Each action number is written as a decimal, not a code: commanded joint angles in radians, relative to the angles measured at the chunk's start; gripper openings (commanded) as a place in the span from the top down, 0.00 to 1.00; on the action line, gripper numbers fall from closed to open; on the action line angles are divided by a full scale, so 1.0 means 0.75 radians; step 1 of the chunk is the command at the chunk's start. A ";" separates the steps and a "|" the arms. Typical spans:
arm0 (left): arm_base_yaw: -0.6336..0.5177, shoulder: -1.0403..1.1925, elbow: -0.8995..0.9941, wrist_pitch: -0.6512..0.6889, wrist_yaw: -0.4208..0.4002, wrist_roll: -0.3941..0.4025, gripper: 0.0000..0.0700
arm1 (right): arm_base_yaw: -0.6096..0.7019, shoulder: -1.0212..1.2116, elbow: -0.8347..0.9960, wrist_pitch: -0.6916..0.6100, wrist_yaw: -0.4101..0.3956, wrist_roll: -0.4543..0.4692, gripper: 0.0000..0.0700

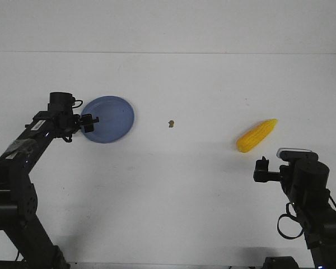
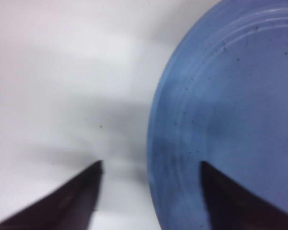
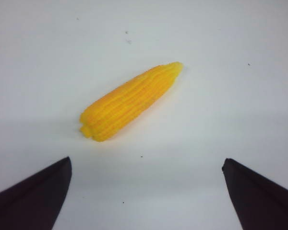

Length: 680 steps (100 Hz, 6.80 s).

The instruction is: Place corn on plate with both arms

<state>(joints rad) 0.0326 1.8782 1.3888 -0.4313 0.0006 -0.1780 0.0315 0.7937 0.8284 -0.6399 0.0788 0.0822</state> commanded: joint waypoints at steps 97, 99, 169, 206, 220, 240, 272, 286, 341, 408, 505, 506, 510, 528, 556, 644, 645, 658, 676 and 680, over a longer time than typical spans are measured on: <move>0.061 -0.218 0.027 -0.063 0.554 -0.030 0.99 | 0.000 0.008 0.017 0.009 0.000 0.000 0.05; 0.060 -0.231 0.027 -0.072 0.566 -0.032 0.99 | 0.000 0.008 0.017 0.009 -0.001 0.000 0.05; -0.342 -0.433 -0.420 0.061 0.630 -0.128 0.99 | 0.000 0.008 0.017 0.010 -0.001 0.000 0.05; -0.468 -0.449 -0.661 0.226 0.630 -0.178 0.99 | 0.000 0.008 0.017 0.010 0.000 0.000 0.05; -0.473 -0.449 -0.680 0.228 0.630 -0.176 0.99 | 0.000 0.008 0.017 0.010 -0.001 0.000 0.05; -0.473 -0.449 -0.680 0.228 0.630 -0.177 0.92 | 0.000 0.008 0.017 0.010 0.000 0.000 0.05; -0.473 -0.453 -0.680 0.230 0.630 -0.178 0.40 | 0.000 0.008 0.017 0.010 0.000 0.000 0.05; -0.456 -0.497 -0.680 0.266 0.630 -0.162 0.21 | 0.000 0.008 0.017 0.010 -0.001 0.000 0.05; -0.090 -1.017 -0.679 0.176 0.359 0.201 0.21 | 0.000 0.008 0.017 0.015 -0.002 0.001 0.05; -0.088 -1.073 -0.679 0.159 0.136 0.251 0.22 | -0.021 0.483 0.127 0.285 0.002 0.307 0.06; -0.089 -1.073 -0.679 0.163 0.136 0.247 0.22 | -0.094 1.265 0.490 0.298 -0.154 0.431 0.14; -0.089 -1.073 -0.679 0.163 0.136 0.248 0.22 | -0.094 1.265 0.490 0.297 -0.154 0.431 0.16; -0.089 -1.073 -0.679 0.163 0.136 0.248 0.22 | -0.094 1.265 0.490 0.293 -0.152 0.431 0.33; -0.089 -1.073 -0.679 0.163 0.136 0.247 0.22 | -0.094 1.265 0.490 0.283 -0.191 0.428 0.67; -0.089 -1.073 -0.679 0.163 0.136 0.248 0.22 | -0.060 1.212 0.492 0.263 -0.260 0.371 0.78; -0.089 -1.073 -0.679 0.162 0.136 0.248 0.22 | 0.856 1.088 0.491 0.176 -0.313 0.310 0.69; -0.089 -1.073 -0.679 0.162 0.136 0.248 0.22 | 0.860 1.093 0.491 0.176 -0.314 0.310 0.68; -0.089 -1.073 -0.679 0.159 0.136 0.248 0.22 | 0.891 1.144 0.491 0.187 -0.314 0.314 0.52; -0.089 -1.073 -0.679 0.158 0.136 0.247 0.22 | 0.919 1.169 0.491 0.190 -0.314 0.315 0.19; -0.089 -1.073 -0.679 0.158 0.136 0.247 0.22 | 0.922 1.169 0.491 0.194 -0.314 0.315 0.11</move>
<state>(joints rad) -0.0311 1.0653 0.8734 -0.3161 0.1055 0.0021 0.7078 1.6520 1.1831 -0.5076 -0.1570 0.3180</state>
